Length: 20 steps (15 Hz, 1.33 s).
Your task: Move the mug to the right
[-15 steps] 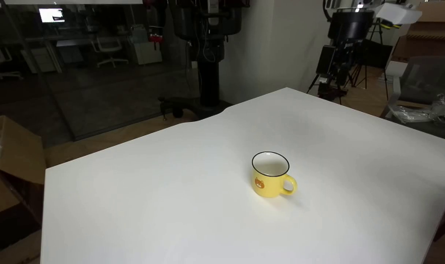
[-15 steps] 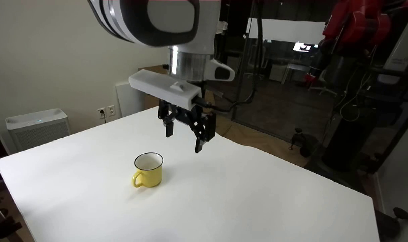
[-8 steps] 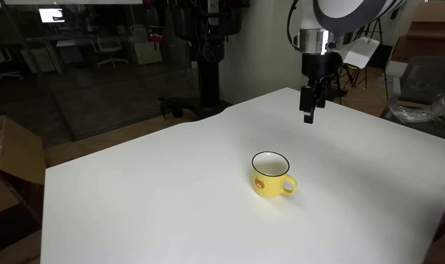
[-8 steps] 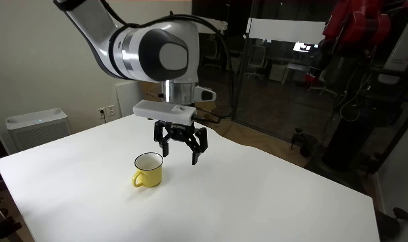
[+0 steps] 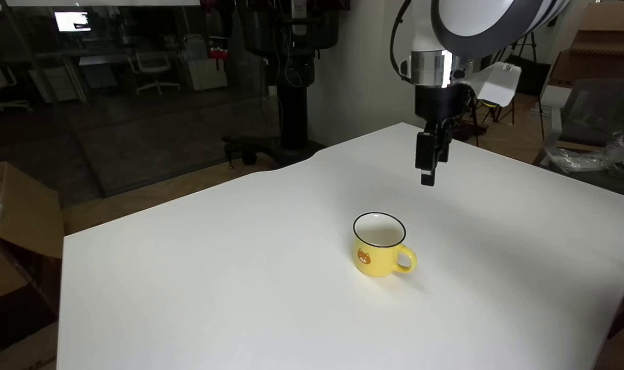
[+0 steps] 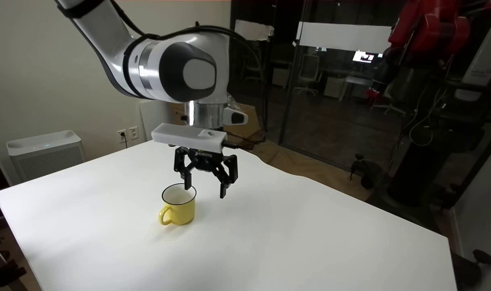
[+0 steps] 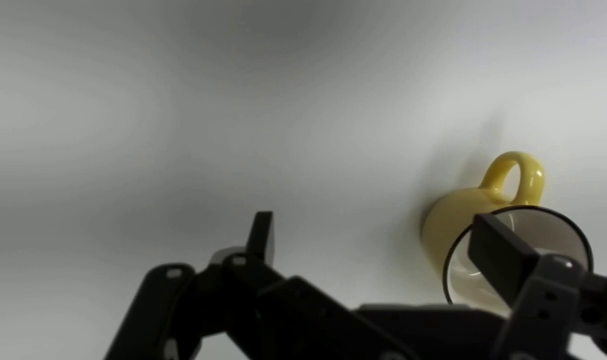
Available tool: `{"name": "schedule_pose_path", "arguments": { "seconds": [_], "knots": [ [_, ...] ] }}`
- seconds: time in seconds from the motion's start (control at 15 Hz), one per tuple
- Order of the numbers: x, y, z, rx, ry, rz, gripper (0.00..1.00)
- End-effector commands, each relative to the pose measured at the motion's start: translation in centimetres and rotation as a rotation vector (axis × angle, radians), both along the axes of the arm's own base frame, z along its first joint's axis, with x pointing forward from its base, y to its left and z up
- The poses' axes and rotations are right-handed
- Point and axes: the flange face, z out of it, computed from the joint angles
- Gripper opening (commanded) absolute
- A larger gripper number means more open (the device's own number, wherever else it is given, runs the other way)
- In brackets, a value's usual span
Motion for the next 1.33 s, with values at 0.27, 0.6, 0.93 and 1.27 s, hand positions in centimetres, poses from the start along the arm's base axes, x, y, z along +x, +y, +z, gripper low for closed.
{"name": "schedule_pose_path", "arguments": {
  "seconds": [0.27, 0.6, 0.93, 1.27],
  "knots": [
    [-0.2, 4.4, -3.6, 0.004, 0.044, 0.116, 1.00],
    [-0.6, 4.6, -4.7, 0.013, 0.045, 0.112, 1.00],
    [0.8, 5.3, -4.9, 0.061, -0.045, 0.017, 1.00],
    [3.2, 5.5, -6.1, 0.190, -0.157, -0.181, 1.00]
  ]
}}
